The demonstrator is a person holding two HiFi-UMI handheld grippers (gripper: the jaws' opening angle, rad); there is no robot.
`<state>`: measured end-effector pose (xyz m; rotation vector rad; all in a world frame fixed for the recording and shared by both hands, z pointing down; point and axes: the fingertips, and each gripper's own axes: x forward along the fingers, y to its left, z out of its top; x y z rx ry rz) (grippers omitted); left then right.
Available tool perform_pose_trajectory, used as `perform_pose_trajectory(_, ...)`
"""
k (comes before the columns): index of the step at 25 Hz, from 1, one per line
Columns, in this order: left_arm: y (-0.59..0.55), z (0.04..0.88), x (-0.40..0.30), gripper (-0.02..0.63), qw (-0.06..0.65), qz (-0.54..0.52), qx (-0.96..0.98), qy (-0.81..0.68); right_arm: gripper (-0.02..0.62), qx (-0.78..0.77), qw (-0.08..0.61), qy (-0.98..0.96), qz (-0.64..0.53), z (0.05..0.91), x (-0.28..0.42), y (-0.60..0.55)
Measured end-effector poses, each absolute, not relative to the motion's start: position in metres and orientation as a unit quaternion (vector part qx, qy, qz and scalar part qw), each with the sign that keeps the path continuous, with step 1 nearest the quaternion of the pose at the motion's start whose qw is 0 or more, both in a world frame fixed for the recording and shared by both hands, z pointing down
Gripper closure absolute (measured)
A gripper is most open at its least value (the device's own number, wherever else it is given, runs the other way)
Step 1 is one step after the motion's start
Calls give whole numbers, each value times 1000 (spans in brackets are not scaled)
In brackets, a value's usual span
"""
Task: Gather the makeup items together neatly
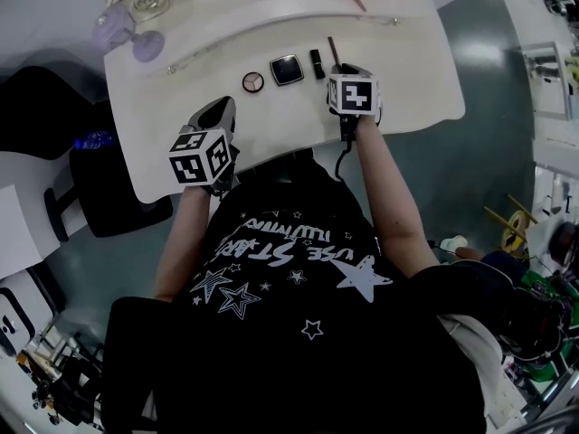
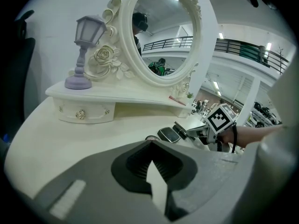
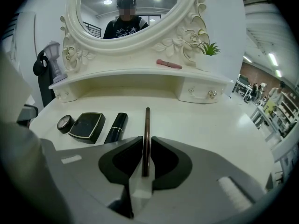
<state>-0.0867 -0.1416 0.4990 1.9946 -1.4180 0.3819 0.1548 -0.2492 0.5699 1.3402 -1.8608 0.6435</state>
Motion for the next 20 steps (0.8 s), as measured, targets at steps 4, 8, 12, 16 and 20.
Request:
perform_pose_trajectory(4,-145,498,-89,604,325,143,763,-539,449,518,370,-727,256,568,155,-247)
perform_pose_trajectory(8,-145,495,-89,604,321,143,769,-534,406,532,360,-722,255,559,158,-249)
perform_pose_trajectory(12,-136,492,-98,604,320,139,775,-527,363,566,320,-720,243,543,158,-246)
perform_pose_trajectory(16,-124,495,-117,604,318,145,784,-513,344,597,284,-713,234,535,149,-227)
perform_pose_trajectory(20,-117,495,-131,604,314,152,798,-491,357,632,250,-699,221,519,140,-204)
